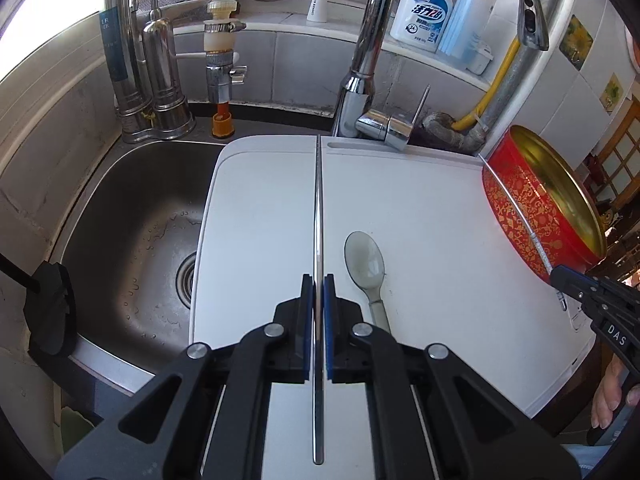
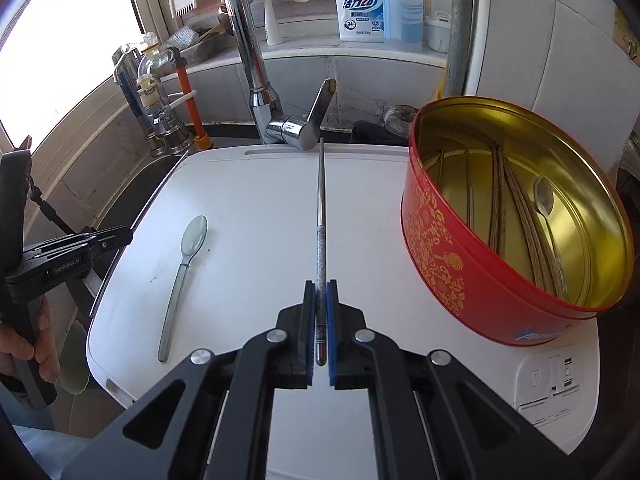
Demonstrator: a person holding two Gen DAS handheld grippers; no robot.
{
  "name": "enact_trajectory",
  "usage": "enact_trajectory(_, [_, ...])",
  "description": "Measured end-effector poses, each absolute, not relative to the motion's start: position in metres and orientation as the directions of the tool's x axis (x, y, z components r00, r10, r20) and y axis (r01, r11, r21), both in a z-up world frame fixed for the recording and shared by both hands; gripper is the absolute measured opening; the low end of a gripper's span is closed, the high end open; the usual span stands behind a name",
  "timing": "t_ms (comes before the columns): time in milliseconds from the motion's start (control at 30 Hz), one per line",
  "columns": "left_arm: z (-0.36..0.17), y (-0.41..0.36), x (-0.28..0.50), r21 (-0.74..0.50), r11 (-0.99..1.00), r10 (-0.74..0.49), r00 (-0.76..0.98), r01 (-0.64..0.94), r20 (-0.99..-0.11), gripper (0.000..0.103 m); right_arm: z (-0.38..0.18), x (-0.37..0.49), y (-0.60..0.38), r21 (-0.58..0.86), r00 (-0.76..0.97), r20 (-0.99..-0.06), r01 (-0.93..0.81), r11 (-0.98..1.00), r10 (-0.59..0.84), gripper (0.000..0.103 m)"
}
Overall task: Organize utensils
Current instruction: 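Lift both steel chopsticks and carry them over the red tin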
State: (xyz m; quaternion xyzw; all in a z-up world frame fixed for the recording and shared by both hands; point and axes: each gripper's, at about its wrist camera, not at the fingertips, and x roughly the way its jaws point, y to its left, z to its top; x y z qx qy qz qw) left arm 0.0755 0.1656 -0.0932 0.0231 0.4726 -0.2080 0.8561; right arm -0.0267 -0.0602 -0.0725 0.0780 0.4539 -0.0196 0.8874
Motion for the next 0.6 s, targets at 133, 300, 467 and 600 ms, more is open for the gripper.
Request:
enact_trajectory(133, [-0.061,0.147,0.061,-0.149,0.896,-0.369,0.517,0.417,-0.772,0.005,-0.036,-0.041,-0.074,0.128,0.667,-0.745,0.111,0.986,0.022,0.006])
enact_trajectory(300, [-0.025,0.104,0.049,-0.141,0.854,-0.435,0.541,0.5,-0.72,0.005,0.007,-0.068,-0.101,0.125,0.758,-0.652,0.143,0.982,-0.027,0.006])
enact_trajectory(467, [-0.008,0.057,0.041,-0.152,0.803,-0.501,0.512,0.577,-0.698,0.005,0.02,-0.088,-0.133,0.135,0.784,-0.616,0.199,0.971,-0.075,0.006])
enact_trajectory(600, [-0.007,0.022,0.036,-0.158,0.768,-0.528,0.474,0.621,-0.704,0.005,0.018,-0.1,-0.161,0.149,0.783,-0.612,0.252,0.956,-0.11,0.006])
